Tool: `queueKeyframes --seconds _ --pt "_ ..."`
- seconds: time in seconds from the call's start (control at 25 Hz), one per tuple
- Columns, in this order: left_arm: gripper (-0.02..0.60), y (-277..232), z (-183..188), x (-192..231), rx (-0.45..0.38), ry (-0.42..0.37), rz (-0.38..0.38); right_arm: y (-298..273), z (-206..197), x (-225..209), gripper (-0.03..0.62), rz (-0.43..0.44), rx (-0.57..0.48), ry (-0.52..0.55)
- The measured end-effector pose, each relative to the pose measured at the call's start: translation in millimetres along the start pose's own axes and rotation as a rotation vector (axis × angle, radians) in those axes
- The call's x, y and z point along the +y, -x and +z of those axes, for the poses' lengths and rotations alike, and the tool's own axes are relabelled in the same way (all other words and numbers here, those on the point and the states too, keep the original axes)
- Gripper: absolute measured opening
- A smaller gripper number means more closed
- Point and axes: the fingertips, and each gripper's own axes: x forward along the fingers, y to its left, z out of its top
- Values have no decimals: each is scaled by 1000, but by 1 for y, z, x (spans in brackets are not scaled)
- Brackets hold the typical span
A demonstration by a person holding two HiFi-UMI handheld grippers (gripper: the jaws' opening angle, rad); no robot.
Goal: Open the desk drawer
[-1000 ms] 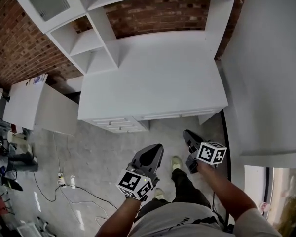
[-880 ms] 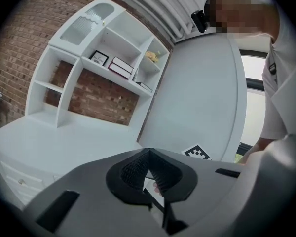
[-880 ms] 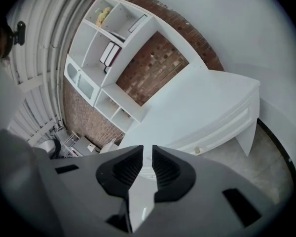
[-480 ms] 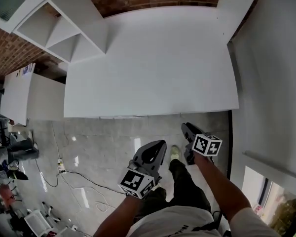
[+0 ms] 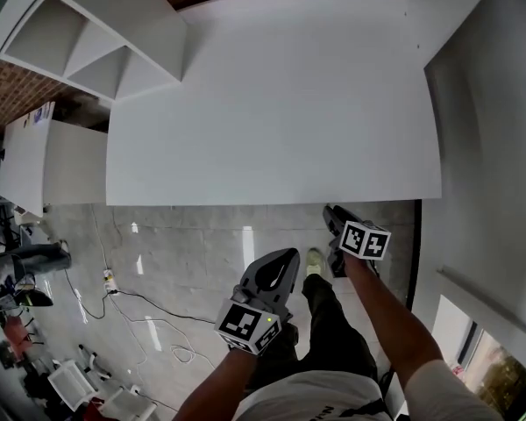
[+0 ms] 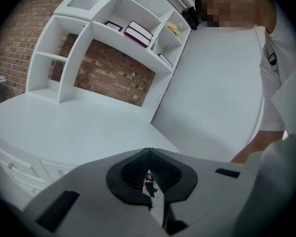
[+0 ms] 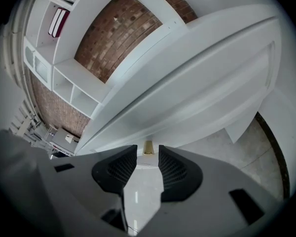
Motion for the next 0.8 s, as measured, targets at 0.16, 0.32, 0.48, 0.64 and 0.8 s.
queueKeyframes --seconds 0.16,0.32,0.48,0.64,0.8 --pt "12 -14 -6 7 7 17 3 -12 -1 -2 121 9 13 4" --pt "12 -22 -13 8 10 27 -1 -21 -4 -6 120 2 34 16" --pt "12 -21 -18 7 20 35 -1 -23 -4 -3 100 20 30 39" --pt "12 -15 -18 7 18 36 3 -22 -3 -1 78 20 24 51" --pt "12 -7 -22 8 12 39 6 -19 -7 -3 77 2 4 62"
